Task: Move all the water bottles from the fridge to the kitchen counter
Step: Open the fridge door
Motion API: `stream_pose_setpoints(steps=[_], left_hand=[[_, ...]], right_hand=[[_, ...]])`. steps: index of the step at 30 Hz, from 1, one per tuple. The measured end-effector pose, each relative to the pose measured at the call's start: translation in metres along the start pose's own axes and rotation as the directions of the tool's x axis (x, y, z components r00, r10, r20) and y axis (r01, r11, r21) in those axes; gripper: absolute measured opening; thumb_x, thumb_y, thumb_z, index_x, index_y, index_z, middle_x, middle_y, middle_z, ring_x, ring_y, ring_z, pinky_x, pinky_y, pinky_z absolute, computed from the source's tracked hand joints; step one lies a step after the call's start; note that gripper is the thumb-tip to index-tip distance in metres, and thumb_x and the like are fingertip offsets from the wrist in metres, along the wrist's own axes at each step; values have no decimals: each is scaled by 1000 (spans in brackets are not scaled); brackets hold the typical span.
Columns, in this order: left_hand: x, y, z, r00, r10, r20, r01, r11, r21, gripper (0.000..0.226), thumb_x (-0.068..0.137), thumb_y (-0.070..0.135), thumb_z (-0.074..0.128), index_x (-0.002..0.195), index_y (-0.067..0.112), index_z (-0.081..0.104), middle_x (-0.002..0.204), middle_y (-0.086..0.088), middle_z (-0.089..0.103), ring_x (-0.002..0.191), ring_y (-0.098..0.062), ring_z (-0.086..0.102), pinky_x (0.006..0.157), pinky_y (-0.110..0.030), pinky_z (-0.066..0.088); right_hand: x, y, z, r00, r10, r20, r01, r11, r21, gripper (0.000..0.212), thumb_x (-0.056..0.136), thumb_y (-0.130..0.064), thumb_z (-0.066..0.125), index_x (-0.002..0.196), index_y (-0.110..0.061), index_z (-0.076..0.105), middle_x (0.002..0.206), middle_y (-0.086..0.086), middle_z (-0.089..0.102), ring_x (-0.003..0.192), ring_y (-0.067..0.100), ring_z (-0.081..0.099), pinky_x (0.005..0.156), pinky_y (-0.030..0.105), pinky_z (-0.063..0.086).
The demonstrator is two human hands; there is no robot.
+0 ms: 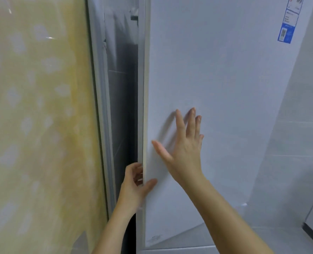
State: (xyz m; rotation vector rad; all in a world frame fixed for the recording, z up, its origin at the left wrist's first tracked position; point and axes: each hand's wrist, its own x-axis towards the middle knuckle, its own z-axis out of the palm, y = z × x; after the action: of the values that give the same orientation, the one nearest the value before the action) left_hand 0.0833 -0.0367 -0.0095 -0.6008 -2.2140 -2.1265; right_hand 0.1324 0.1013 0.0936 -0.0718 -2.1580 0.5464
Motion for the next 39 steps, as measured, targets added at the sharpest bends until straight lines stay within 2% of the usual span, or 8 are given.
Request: stream_pose_setpoints(steps=[3, 7, 12, 16, 20, 28, 34, 39], left_hand=[[-13, 1, 7, 1000, 11, 10, -11, 999, 32, 82, 58, 57, 79, 130, 35, 47, 114, 8, 63, 101, -13, 64, 86, -40, 57], [-34, 10, 15, 1000, 17, 20, -18, 996, 86, 56, 56, 61, 74, 107, 45, 57, 110, 8, 62, 101, -13, 63, 86, -42, 57], [-66, 18, 31, 999, 20, -40, -15, 993, 116, 43, 74, 35, 82, 109, 37, 57, 110, 6, 64, 101, -15, 63, 87, -40, 55], [-100, 27, 55, 992, 43, -115, -29, 992, 126, 41, 76, 31, 81, 108, 37, 56, 108, 9, 65, 98, -11, 63, 83, -33, 54], [-132, 36, 77, 984, 56, -170, -35, 992, 124, 41, 75, 29, 81, 107, 37, 56, 109, 9, 64, 97, -9, 63, 80, -30, 53], [-177, 54, 107, 989, 42, -144, -17, 985, 170, 53, 75, 33, 80, 118, 36, 48, 114, 16, 57, 104, -5, 55, 74, -19, 45], [-207, 60, 127, 993, 104, -50, -91, 971, 222, 59, 72, 32, 83, 118, 36, 46, 111, 25, 50, 101, 2, 53, 71, -12, 42], [-229, 64, 146, 986, 155, 66, -168, 942, 291, 61, 69, 46, 82, 117, 36, 45, 111, 21, 51, 99, 2, 54, 72, -15, 45]], right_hand=[[-9, -12, -14, 998, 31, 58, -28, 999, -46, 105, 79, -73, 50, 154, -33, -11, 159, 4, -31, 147, 29, -28, 114, 66, 7], [-22, -18, -32, 988, 81, 128, -71, 994, -82, 115, 77, -75, 52, 150, -32, -25, 156, 4, -38, 144, 30, -33, 114, 66, 7], [-41, -22, -61, 980, 87, 176, -84, 996, -26, 122, 78, -68, 62, 147, -32, -31, 155, 3, -40, 143, 30, -35, 113, 67, 8], [-58, -18, -90, 975, 75, 207, -79, 997, 10, 123, 77, -65, 64, 146, -33, -33, 154, 1, -41, 143, 30, -35, 113, 68, 7], [-74, -10, -120, 970, 53, 235, -73, 994, 75, 121, 78, -59, 67, 149, -32, -28, 155, -1, -39, 145, 29, -32, 112, 70, 14], [-93, 10, -167, 961, 0, 276, -31, 994, 108, 122, 77, -63, 66, 147, -37, -30, 157, -8, -36, 147, 23, -28, 108, 65, 35], [-110, 29, -206, 954, -29, 299, -39, 975, 218, 117, 81, -50, 71, 151, -34, -22, 158, -12, -32, 148, 15, -24, 118, 44, 15], [-127, 42, -235, 958, 24, 285, -100, 962, 254, 115, 83, -42, 72, 153, -29, -18, 162, -9, -22, 148, 4, -18, 118, 29, 3]])
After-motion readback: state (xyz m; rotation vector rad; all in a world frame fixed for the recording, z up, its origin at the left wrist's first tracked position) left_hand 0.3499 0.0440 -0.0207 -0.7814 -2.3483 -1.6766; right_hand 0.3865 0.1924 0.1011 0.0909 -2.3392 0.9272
